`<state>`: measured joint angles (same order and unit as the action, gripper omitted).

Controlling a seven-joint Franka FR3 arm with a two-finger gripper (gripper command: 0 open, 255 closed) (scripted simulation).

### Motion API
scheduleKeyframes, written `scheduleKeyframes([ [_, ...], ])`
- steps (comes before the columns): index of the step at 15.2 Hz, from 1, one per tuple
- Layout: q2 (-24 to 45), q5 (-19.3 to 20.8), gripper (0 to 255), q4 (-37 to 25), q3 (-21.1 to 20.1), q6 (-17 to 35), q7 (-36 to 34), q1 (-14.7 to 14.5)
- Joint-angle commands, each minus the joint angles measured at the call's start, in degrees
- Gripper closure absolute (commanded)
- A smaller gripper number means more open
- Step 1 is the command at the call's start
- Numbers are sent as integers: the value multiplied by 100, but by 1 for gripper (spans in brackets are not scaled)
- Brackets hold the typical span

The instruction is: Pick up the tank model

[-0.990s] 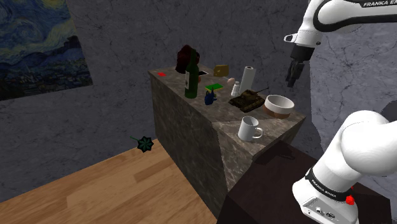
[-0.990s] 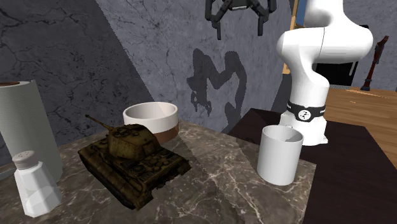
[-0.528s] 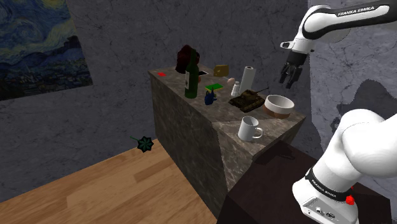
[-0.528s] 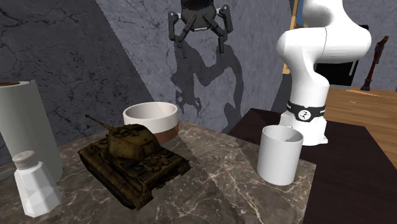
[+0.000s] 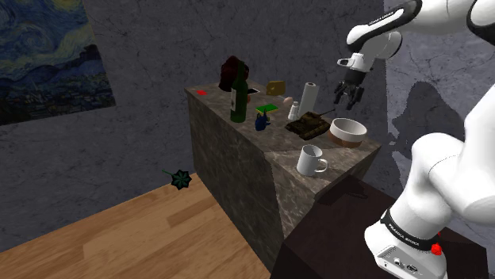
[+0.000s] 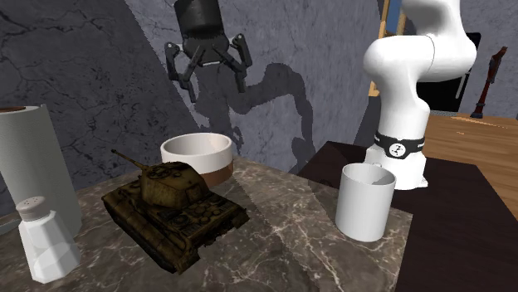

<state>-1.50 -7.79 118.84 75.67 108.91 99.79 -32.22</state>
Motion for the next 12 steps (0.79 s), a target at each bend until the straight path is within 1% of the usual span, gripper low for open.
scheduleKeyframes([
  [1,2377,-2363,0,-585,407,-672,2200,380],
  [2,2106,-2072,0,-803,-650,-551,2155,1301],
  [3,2393,-2286,0,-1081,-1010,-684,2459,1736],
  [5,2943,-2659,0,-1662,-1534,-957,2989,2395],
  [7,3441,-2944,0,-2275,-1957,-1222,3412,2928],
  [10,4136,-3257,0,-3275,-2501,-1610,3894,3603],
  [12,4196,-3291,0,-3288,-2539,-1576,3933,3632],
])
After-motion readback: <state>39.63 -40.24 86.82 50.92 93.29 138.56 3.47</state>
